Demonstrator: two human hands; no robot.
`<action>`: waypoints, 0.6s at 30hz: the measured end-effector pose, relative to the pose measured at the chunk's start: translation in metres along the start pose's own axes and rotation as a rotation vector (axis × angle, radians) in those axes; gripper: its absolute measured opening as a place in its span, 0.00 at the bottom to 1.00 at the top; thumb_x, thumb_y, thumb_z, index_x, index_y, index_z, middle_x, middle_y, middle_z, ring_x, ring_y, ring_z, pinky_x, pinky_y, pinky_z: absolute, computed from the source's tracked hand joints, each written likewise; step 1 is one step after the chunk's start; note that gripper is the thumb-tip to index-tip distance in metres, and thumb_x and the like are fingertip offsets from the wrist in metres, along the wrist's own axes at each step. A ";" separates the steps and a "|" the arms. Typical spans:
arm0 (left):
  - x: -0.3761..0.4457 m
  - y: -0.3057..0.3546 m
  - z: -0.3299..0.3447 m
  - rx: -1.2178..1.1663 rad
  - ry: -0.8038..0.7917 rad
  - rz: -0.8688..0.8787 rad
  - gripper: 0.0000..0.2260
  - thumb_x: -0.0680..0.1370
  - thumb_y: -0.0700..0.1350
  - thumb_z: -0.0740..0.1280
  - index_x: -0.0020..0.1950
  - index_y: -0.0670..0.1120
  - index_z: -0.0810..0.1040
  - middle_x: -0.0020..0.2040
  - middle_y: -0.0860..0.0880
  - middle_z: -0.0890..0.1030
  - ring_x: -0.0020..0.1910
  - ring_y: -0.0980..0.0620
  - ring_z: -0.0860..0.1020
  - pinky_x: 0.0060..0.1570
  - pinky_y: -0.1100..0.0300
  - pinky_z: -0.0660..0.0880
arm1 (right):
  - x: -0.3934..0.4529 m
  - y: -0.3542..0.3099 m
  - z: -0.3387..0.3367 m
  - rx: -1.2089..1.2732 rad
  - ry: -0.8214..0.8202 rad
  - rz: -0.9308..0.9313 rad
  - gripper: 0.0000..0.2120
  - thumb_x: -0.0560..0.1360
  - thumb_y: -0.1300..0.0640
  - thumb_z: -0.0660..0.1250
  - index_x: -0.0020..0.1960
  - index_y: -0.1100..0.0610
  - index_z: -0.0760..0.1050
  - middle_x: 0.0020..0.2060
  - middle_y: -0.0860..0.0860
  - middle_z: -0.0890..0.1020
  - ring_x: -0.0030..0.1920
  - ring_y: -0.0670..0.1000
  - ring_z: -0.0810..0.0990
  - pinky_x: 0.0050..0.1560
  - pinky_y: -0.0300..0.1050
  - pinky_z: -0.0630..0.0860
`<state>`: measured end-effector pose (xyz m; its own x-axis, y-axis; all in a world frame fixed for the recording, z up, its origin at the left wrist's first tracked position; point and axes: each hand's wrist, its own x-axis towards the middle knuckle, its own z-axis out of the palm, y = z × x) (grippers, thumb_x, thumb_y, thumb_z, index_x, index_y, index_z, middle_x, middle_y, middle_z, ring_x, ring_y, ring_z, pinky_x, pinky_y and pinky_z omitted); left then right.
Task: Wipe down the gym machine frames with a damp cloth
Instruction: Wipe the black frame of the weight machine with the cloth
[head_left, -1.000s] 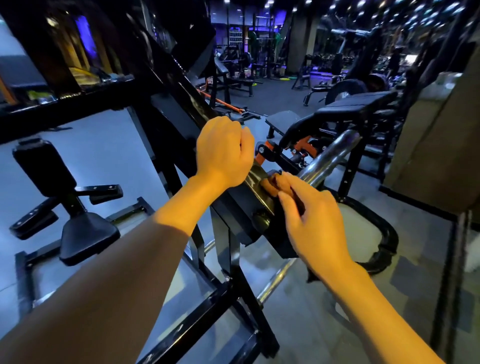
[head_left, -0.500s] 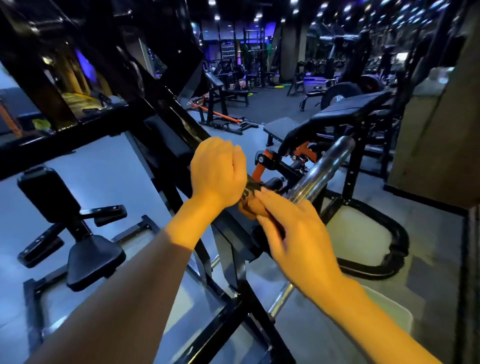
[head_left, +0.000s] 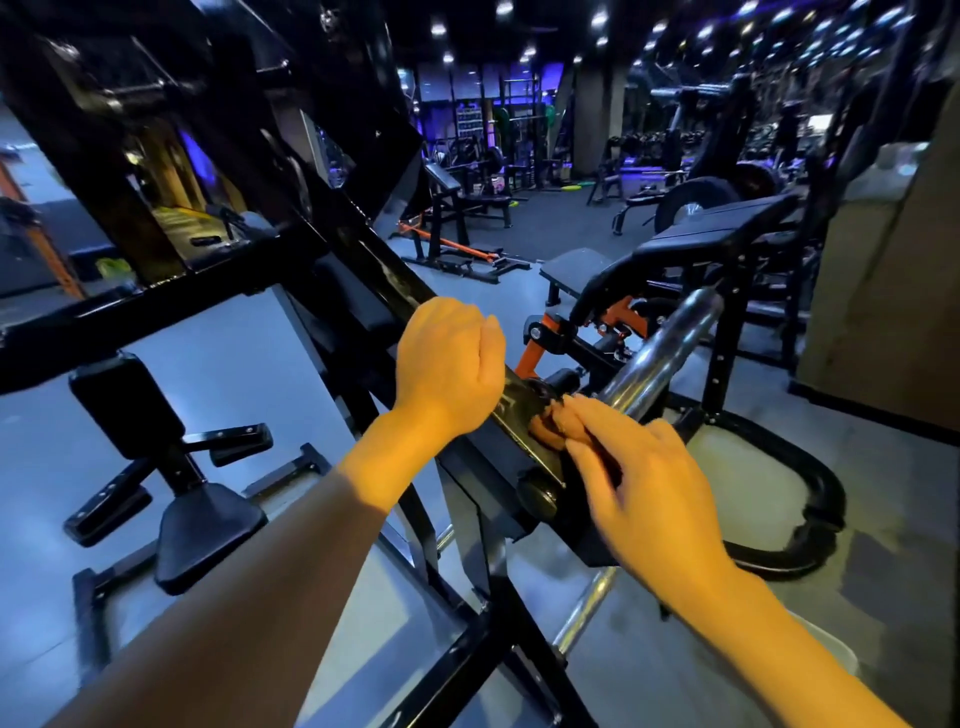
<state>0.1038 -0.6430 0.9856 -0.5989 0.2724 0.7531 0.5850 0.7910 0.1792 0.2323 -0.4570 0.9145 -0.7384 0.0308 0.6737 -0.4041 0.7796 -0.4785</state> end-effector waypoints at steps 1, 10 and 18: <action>0.001 -0.003 -0.006 0.026 -0.015 0.047 0.27 0.84 0.50 0.48 0.35 0.40 0.76 0.34 0.43 0.77 0.39 0.42 0.73 0.62 0.46 0.69 | 0.009 -0.001 0.003 0.012 0.017 0.026 0.13 0.84 0.51 0.65 0.66 0.39 0.76 0.57 0.34 0.81 0.45 0.42 0.73 0.43 0.38 0.71; 0.063 -0.083 -0.062 0.287 0.038 0.242 0.21 0.86 0.45 0.53 0.53 0.41 0.86 0.57 0.44 0.85 0.63 0.40 0.75 0.81 0.50 0.52 | 0.004 -0.031 0.010 -0.042 -0.004 -0.069 0.19 0.82 0.49 0.65 0.72 0.39 0.72 0.56 0.25 0.73 0.44 0.46 0.69 0.38 0.29 0.67; 0.080 -0.085 -0.062 0.215 -0.100 0.310 0.20 0.82 0.48 0.51 0.30 0.47 0.59 0.27 0.46 0.63 0.29 0.47 0.58 0.32 0.51 0.56 | 0.022 -0.048 0.026 -0.056 0.039 0.006 0.17 0.83 0.49 0.64 0.72 0.41 0.74 0.58 0.32 0.76 0.43 0.51 0.71 0.39 0.42 0.72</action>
<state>0.0398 -0.7224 1.0693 -0.4686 0.5598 0.6834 0.6251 0.7567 -0.1913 0.2212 -0.5099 0.9372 -0.7186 0.0587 0.6929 -0.3680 0.8133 -0.4506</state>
